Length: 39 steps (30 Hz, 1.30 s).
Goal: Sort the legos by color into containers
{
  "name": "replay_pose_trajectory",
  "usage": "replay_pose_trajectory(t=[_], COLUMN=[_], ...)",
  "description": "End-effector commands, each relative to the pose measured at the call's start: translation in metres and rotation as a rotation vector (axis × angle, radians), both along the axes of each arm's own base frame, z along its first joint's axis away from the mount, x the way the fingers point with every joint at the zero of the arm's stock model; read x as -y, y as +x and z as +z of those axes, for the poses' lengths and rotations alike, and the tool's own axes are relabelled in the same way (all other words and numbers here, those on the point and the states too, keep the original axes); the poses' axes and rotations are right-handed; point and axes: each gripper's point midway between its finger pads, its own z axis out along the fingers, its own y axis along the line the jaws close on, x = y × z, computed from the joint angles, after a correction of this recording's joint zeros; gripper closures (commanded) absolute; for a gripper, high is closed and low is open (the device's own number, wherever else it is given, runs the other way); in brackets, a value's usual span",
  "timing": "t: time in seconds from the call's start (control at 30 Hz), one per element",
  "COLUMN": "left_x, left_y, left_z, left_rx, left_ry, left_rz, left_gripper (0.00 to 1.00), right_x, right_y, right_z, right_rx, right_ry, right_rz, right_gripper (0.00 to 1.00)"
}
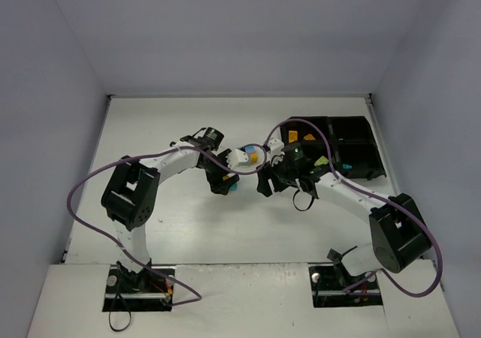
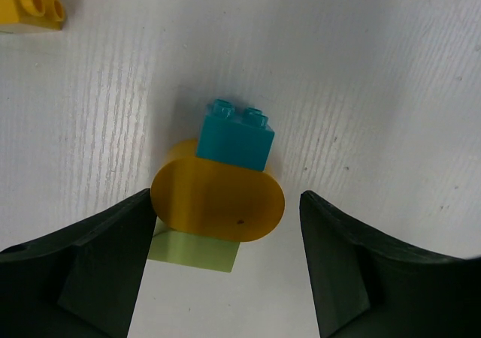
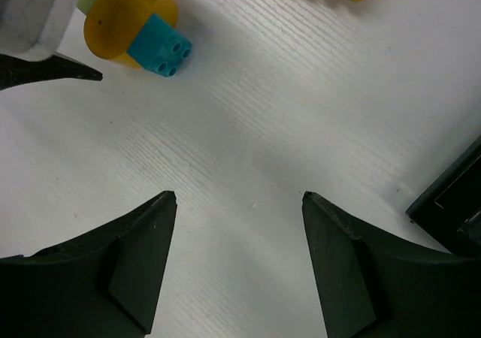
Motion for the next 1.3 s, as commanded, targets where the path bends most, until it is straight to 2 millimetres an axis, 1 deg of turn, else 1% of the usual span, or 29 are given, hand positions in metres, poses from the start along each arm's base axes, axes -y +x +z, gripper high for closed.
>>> replay_pose_trajectory(t=[0.0, 0.07, 0.23, 0.33, 0.47, 0.5, 0.57, 0.6, 0.67, 0.7, 0.77, 0.8, 0.83, 0.87, 0.9, 0.93, 0.97, 1.0, 1.03, 1.07, 1.1, 1.13, 1.17, 1.2, 1.23, 1.27], left_x=[0.010, 0.010, 0.015, 0.016, 0.018, 0.017, 0.017, 0.017, 0.016, 0.017, 0.015, 0.015, 0.014, 0.011, 0.010, 0.008, 0.007, 0.003, 0.004, 0.002, -0.001, -0.002, -0.002, -0.004, -0.003, -0.004], left_y=[0.015, 0.019, 0.025, 0.024, 0.019, 0.018, 0.016, 0.017, 0.015, 0.018, 0.019, 0.020, 0.022, 0.025, 0.026, 0.028, 0.035, 0.032, 0.035, 0.034, 0.030, 0.029, 0.028, 0.025, 0.023, 0.021], left_z=[0.022, 0.018, 0.016, 0.015, 0.016, 0.016, 0.018, 0.024, 0.029, 0.042, 0.053, 0.067, 0.074, 0.079, 0.096, 0.104, 0.116, 0.126, 0.136, 0.143, 0.151, 0.156, 0.173, 0.173, 0.176, 0.186], left_rx=[0.141, 0.151, 0.183, 0.188, 0.175, 0.170, 0.168, 0.184, 0.194, 0.229, 0.262, 0.296, 0.313, 0.340, 0.381, 0.393, 0.440, 0.468, 0.495, 0.511, 0.531, 0.533, 0.579, 0.578, 0.572, 0.591], left_ry=[-0.029, -0.025, -0.049, -0.053, -0.060, -0.059, -0.065, -0.076, -0.093, -0.117, -0.135, -0.154, -0.166, -0.181, -0.211, -0.236, -0.267, -0.289, -0.326, -0.343, -0.359, -0.380, -0.424, -0.437, -0.459, -0.485], left_rz=[-0.042, -0.037, -0.012, -0.007, -0.021, -0.022, -0.017, -0.013, 0.004, 0.010, 0.024, 0.032, 0.050, 0.068, 0.086, 0.121, 0.145, 0.169, 0.195, 0.207, 0.226, 0.249, 0.258, 0.270, 0.285, 0.289], left_gripper=[0.30, 0.30, 0.30, 0.31, 0.38, 0.42, 0.47, 0.54, 0.57, 0.60, 0.65, 0.68, 0.70, 0.72, 0.79, 0.80, 0.80, 0.80, 0.80, 0.80, 0.80, 0.80, 0.80, 0.80, 0.80, 0.80], right_x=[-0.004, -0.005, -0.003, -0.002, -0.001, -0.001, 0.000, 0.001, -0.001, -0.002, -0.004, -0.005, -0.005, -0.007, -0.009, -0.010, -0.013, -0.016, -0.019, -0.021, -0.026, -0.028, -0.030, -0.034, -0.039, -0.042], right_y=[0.008, 0.008, 0.007, 0.005, 0.005, 0.005, 0.006, 0.007, 0.007, 0.007, 0.009, 0.009, 0.010, 0.011, 0.012, 0.012, 0.015, 0.015, 0.016, 0.016, 0.020, 0.022, 0.024, 0.029, 0.030, 0.032], right_z=[0.021, 0.022, 0.019, 0.018, 0.020, 0.022, 0.024, 0.027, 0.031, 0.036, 0.043, 0.047, 0.050, 0.057, 0.062, 0.067, 0.077, 0.084, 0.089, 0.095, 0.108, 0.113, 0.120, 0.134, 0.142, 0.145], right_rx=[0.058, 0.056, 0.051, 0.046, 0.051, 0.056, 0.061, 0.064, 0.068, 0.074, 0.081, 0.082, 0.081, 0.090, 0.085, 0.081, 0.090, 0.078, 0.075, 0.071, 0.081, 0.063, 0.062, 0.078, 0.068, 0.063], right_ry=[0.049, 0.051, 0.048, 0.047, 0.053, 0.056, 0.060, 0.066, 0.080, 0.091, 0.107, 0.118, 0.125, 0.140, 0.158, 0.169, 0.190, 0.215, 0.228, 0.244, 0.270, 0.288, 0.301, 0.327, 0.350, 0.359], right_rz=[-0.007, -0.006, -0.010, -0.012, -0.017, -0.018, -0.023, -0.027, -0.024, -0.025, -0.027, -0.033, -0.037, -0.040, -0.052, -0.056, -0.061, -0.069, -0.069, -0.072, -0.069, -0.088, -0.098, -0.102, -0.112, -0.120], right_gripper=[0.36, 0.36, 0.36, 0.36, 0.36, 0.36, 0.36, 0.36, 0.36, 0.37, 0.38, 0.38, 0.39, 0.39, 0.39, 0.39, 0.40, 0.40, 0.40, 0.40, 0.40, 0.40, 0.41, 0.41, 0.41, 0.41])
